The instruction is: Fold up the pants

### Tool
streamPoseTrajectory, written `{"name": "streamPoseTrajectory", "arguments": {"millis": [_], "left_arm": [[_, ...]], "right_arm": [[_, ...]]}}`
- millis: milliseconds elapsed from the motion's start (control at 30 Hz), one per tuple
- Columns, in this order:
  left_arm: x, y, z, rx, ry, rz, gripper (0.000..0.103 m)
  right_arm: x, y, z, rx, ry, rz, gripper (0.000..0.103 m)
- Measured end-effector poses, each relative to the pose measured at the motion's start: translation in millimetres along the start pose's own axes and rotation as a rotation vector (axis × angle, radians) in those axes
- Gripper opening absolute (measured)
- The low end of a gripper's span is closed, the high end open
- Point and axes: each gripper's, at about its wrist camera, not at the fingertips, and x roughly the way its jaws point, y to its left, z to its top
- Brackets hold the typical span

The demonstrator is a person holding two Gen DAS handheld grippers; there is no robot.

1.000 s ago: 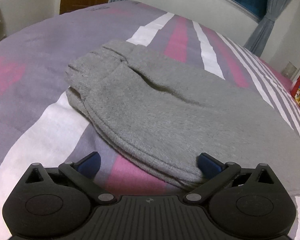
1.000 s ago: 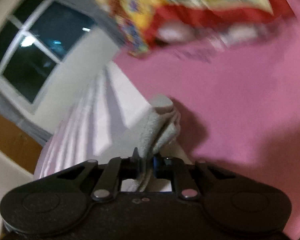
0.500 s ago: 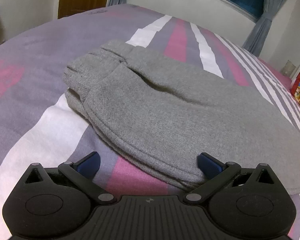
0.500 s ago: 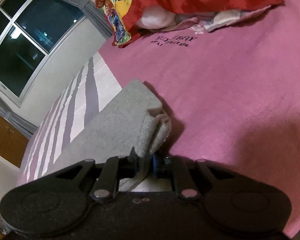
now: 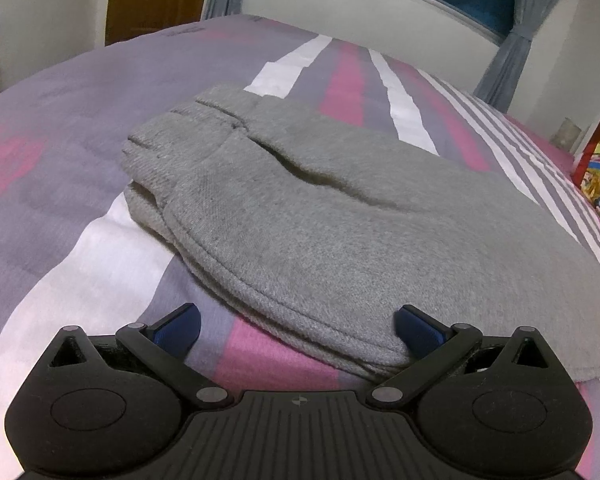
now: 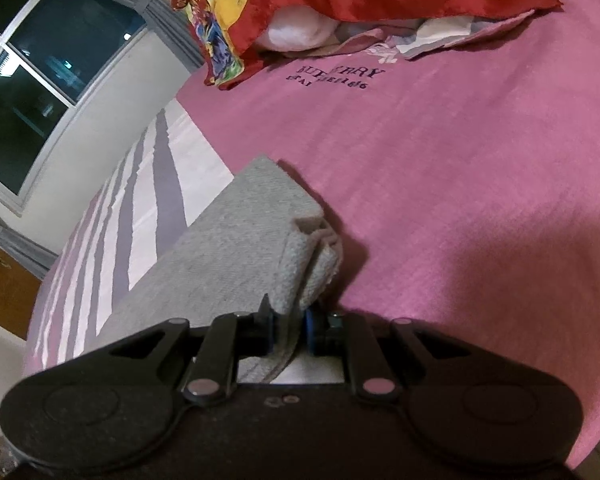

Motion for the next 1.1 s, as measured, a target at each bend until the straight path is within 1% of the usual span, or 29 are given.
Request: {"name": "streamPoseTrajectory", "arguments": {"millis": [233, 367, 400, 467, 533, 633, 733, 867, 1000, 1100], "left_arm": [[-5.8, 2.6, -0.3, 0.009, -0.01, -0.013, 0.103], [-10.8, 17.4, 4.5, -0.02, -0.028, 0.023, 0.103], [-9.9, 22.3, 5.3, -0.029, -0.019, 0.023, 0.103], [-8.3, 25.5, 8.0, -0.013, 0.0, 0.012, 0.103], [-8.1, 27.6, 11.9, -0.002, 0.014, 0.012, 0.103], [-9.5, 31.5, 13.9, -0.007, 0.014, 0.01, 0.103], [-12.4, 36.1, 11.6, -0.008, 0.008, 0.001, 0.103], [-17.8, 42.0, 12.3, -0.015, 0.001, 0.001, 0.103], [-34.3, 54.8, 11.4, -0.031, -0.035, 0.013, 0.103], [-50.8, 75.6, 5.4, -0.062, -0.06, 0.028, 0.103]], "right_arm": [[-0.9, 12.9, 1.9, 0.003, 0.011, -0.063, 0.015], [-0.8, 21.3, 5.5, -0.011, 0.021, -0.101, 0.015], [-0.3, 23.0, 6.3, -0.018, 0.024, -0.109, 0.015], [1.1, 25.9, 7.9, -0.026, 0.032, -0.126, 0.015], [-0.2, 30.2, 9.1, -0.03, 0.022, -0.135, 0.014], [-6.6, 43.6, 11.2, -0.054, -0.014, -0.134, 0.014], [-17.2, 70.9, 15.6, -0.126, -0.063, -0.111, 0.014], [-27.2, 121.1, 25.1, -0.23, -0.098, -0.056, 0.014], [-29.7, 173.5, 30.7, -0.314, -0.11, 0.003, 0.014], [-22.3, 223.3, 21.1, -0.405, -0.106, 0.054, 0.014]]}}
